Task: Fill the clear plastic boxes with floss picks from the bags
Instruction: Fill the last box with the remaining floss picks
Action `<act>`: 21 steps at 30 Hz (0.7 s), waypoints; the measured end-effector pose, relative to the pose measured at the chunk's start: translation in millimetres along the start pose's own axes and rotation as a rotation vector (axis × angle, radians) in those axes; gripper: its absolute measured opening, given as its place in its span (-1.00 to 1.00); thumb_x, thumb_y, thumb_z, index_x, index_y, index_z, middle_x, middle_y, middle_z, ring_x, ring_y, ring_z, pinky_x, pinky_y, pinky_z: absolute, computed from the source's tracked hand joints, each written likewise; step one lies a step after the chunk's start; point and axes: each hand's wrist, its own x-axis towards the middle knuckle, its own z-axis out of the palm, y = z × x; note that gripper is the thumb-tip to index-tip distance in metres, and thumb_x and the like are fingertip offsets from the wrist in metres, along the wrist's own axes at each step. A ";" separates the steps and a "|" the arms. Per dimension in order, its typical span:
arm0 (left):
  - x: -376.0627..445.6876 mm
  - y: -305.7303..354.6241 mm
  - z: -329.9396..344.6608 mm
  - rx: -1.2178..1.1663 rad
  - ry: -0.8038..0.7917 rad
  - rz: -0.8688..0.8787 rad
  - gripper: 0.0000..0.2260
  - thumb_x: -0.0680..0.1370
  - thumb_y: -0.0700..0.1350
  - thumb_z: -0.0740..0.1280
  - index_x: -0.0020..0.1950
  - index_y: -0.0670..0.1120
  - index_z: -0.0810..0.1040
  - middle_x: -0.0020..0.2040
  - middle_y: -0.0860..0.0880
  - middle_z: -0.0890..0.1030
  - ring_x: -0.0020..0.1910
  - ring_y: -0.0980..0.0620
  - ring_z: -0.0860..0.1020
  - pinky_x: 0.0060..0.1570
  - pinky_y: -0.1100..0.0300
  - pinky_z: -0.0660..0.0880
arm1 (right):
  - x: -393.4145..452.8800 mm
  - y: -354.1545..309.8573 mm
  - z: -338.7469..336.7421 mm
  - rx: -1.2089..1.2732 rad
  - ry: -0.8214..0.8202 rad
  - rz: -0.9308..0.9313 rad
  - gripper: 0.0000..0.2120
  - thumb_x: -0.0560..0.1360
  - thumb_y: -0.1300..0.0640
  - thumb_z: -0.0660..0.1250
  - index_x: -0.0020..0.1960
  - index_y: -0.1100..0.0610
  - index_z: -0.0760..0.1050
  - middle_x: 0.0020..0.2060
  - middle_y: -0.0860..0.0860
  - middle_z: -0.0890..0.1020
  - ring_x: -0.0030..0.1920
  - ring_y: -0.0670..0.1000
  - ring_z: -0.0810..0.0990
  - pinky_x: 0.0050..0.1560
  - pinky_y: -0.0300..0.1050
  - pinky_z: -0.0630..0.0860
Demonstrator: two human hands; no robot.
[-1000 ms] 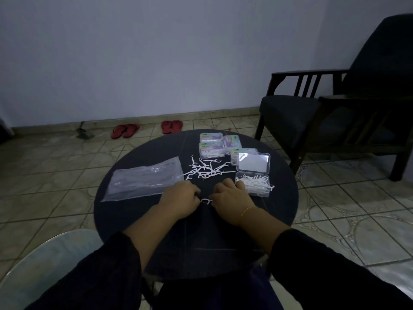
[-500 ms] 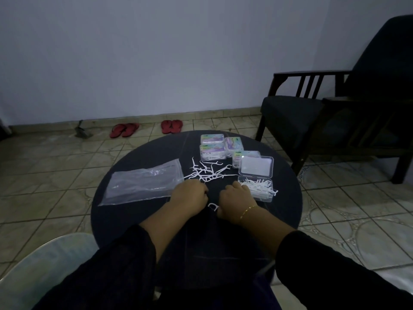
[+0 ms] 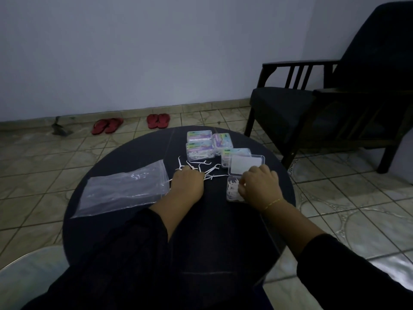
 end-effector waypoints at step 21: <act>-12.7 -0.1 -21.6 -0.166 0.075 0.141 -0.93 0.46 -0.07 0.32 -0.19 0.00 0.59 -0.18 -0.06 0.56 0.00 -0.09 0.51 -0.12 0.15 0.38 | -27.1 7.0 39.7 0.748 0.377 0.467 -0.78 0.54 0.05 0.25 0.13 0.08 0.55 0.17 0.05 0.48 0.23 0.08 0.33 0.18 -0.12 0.19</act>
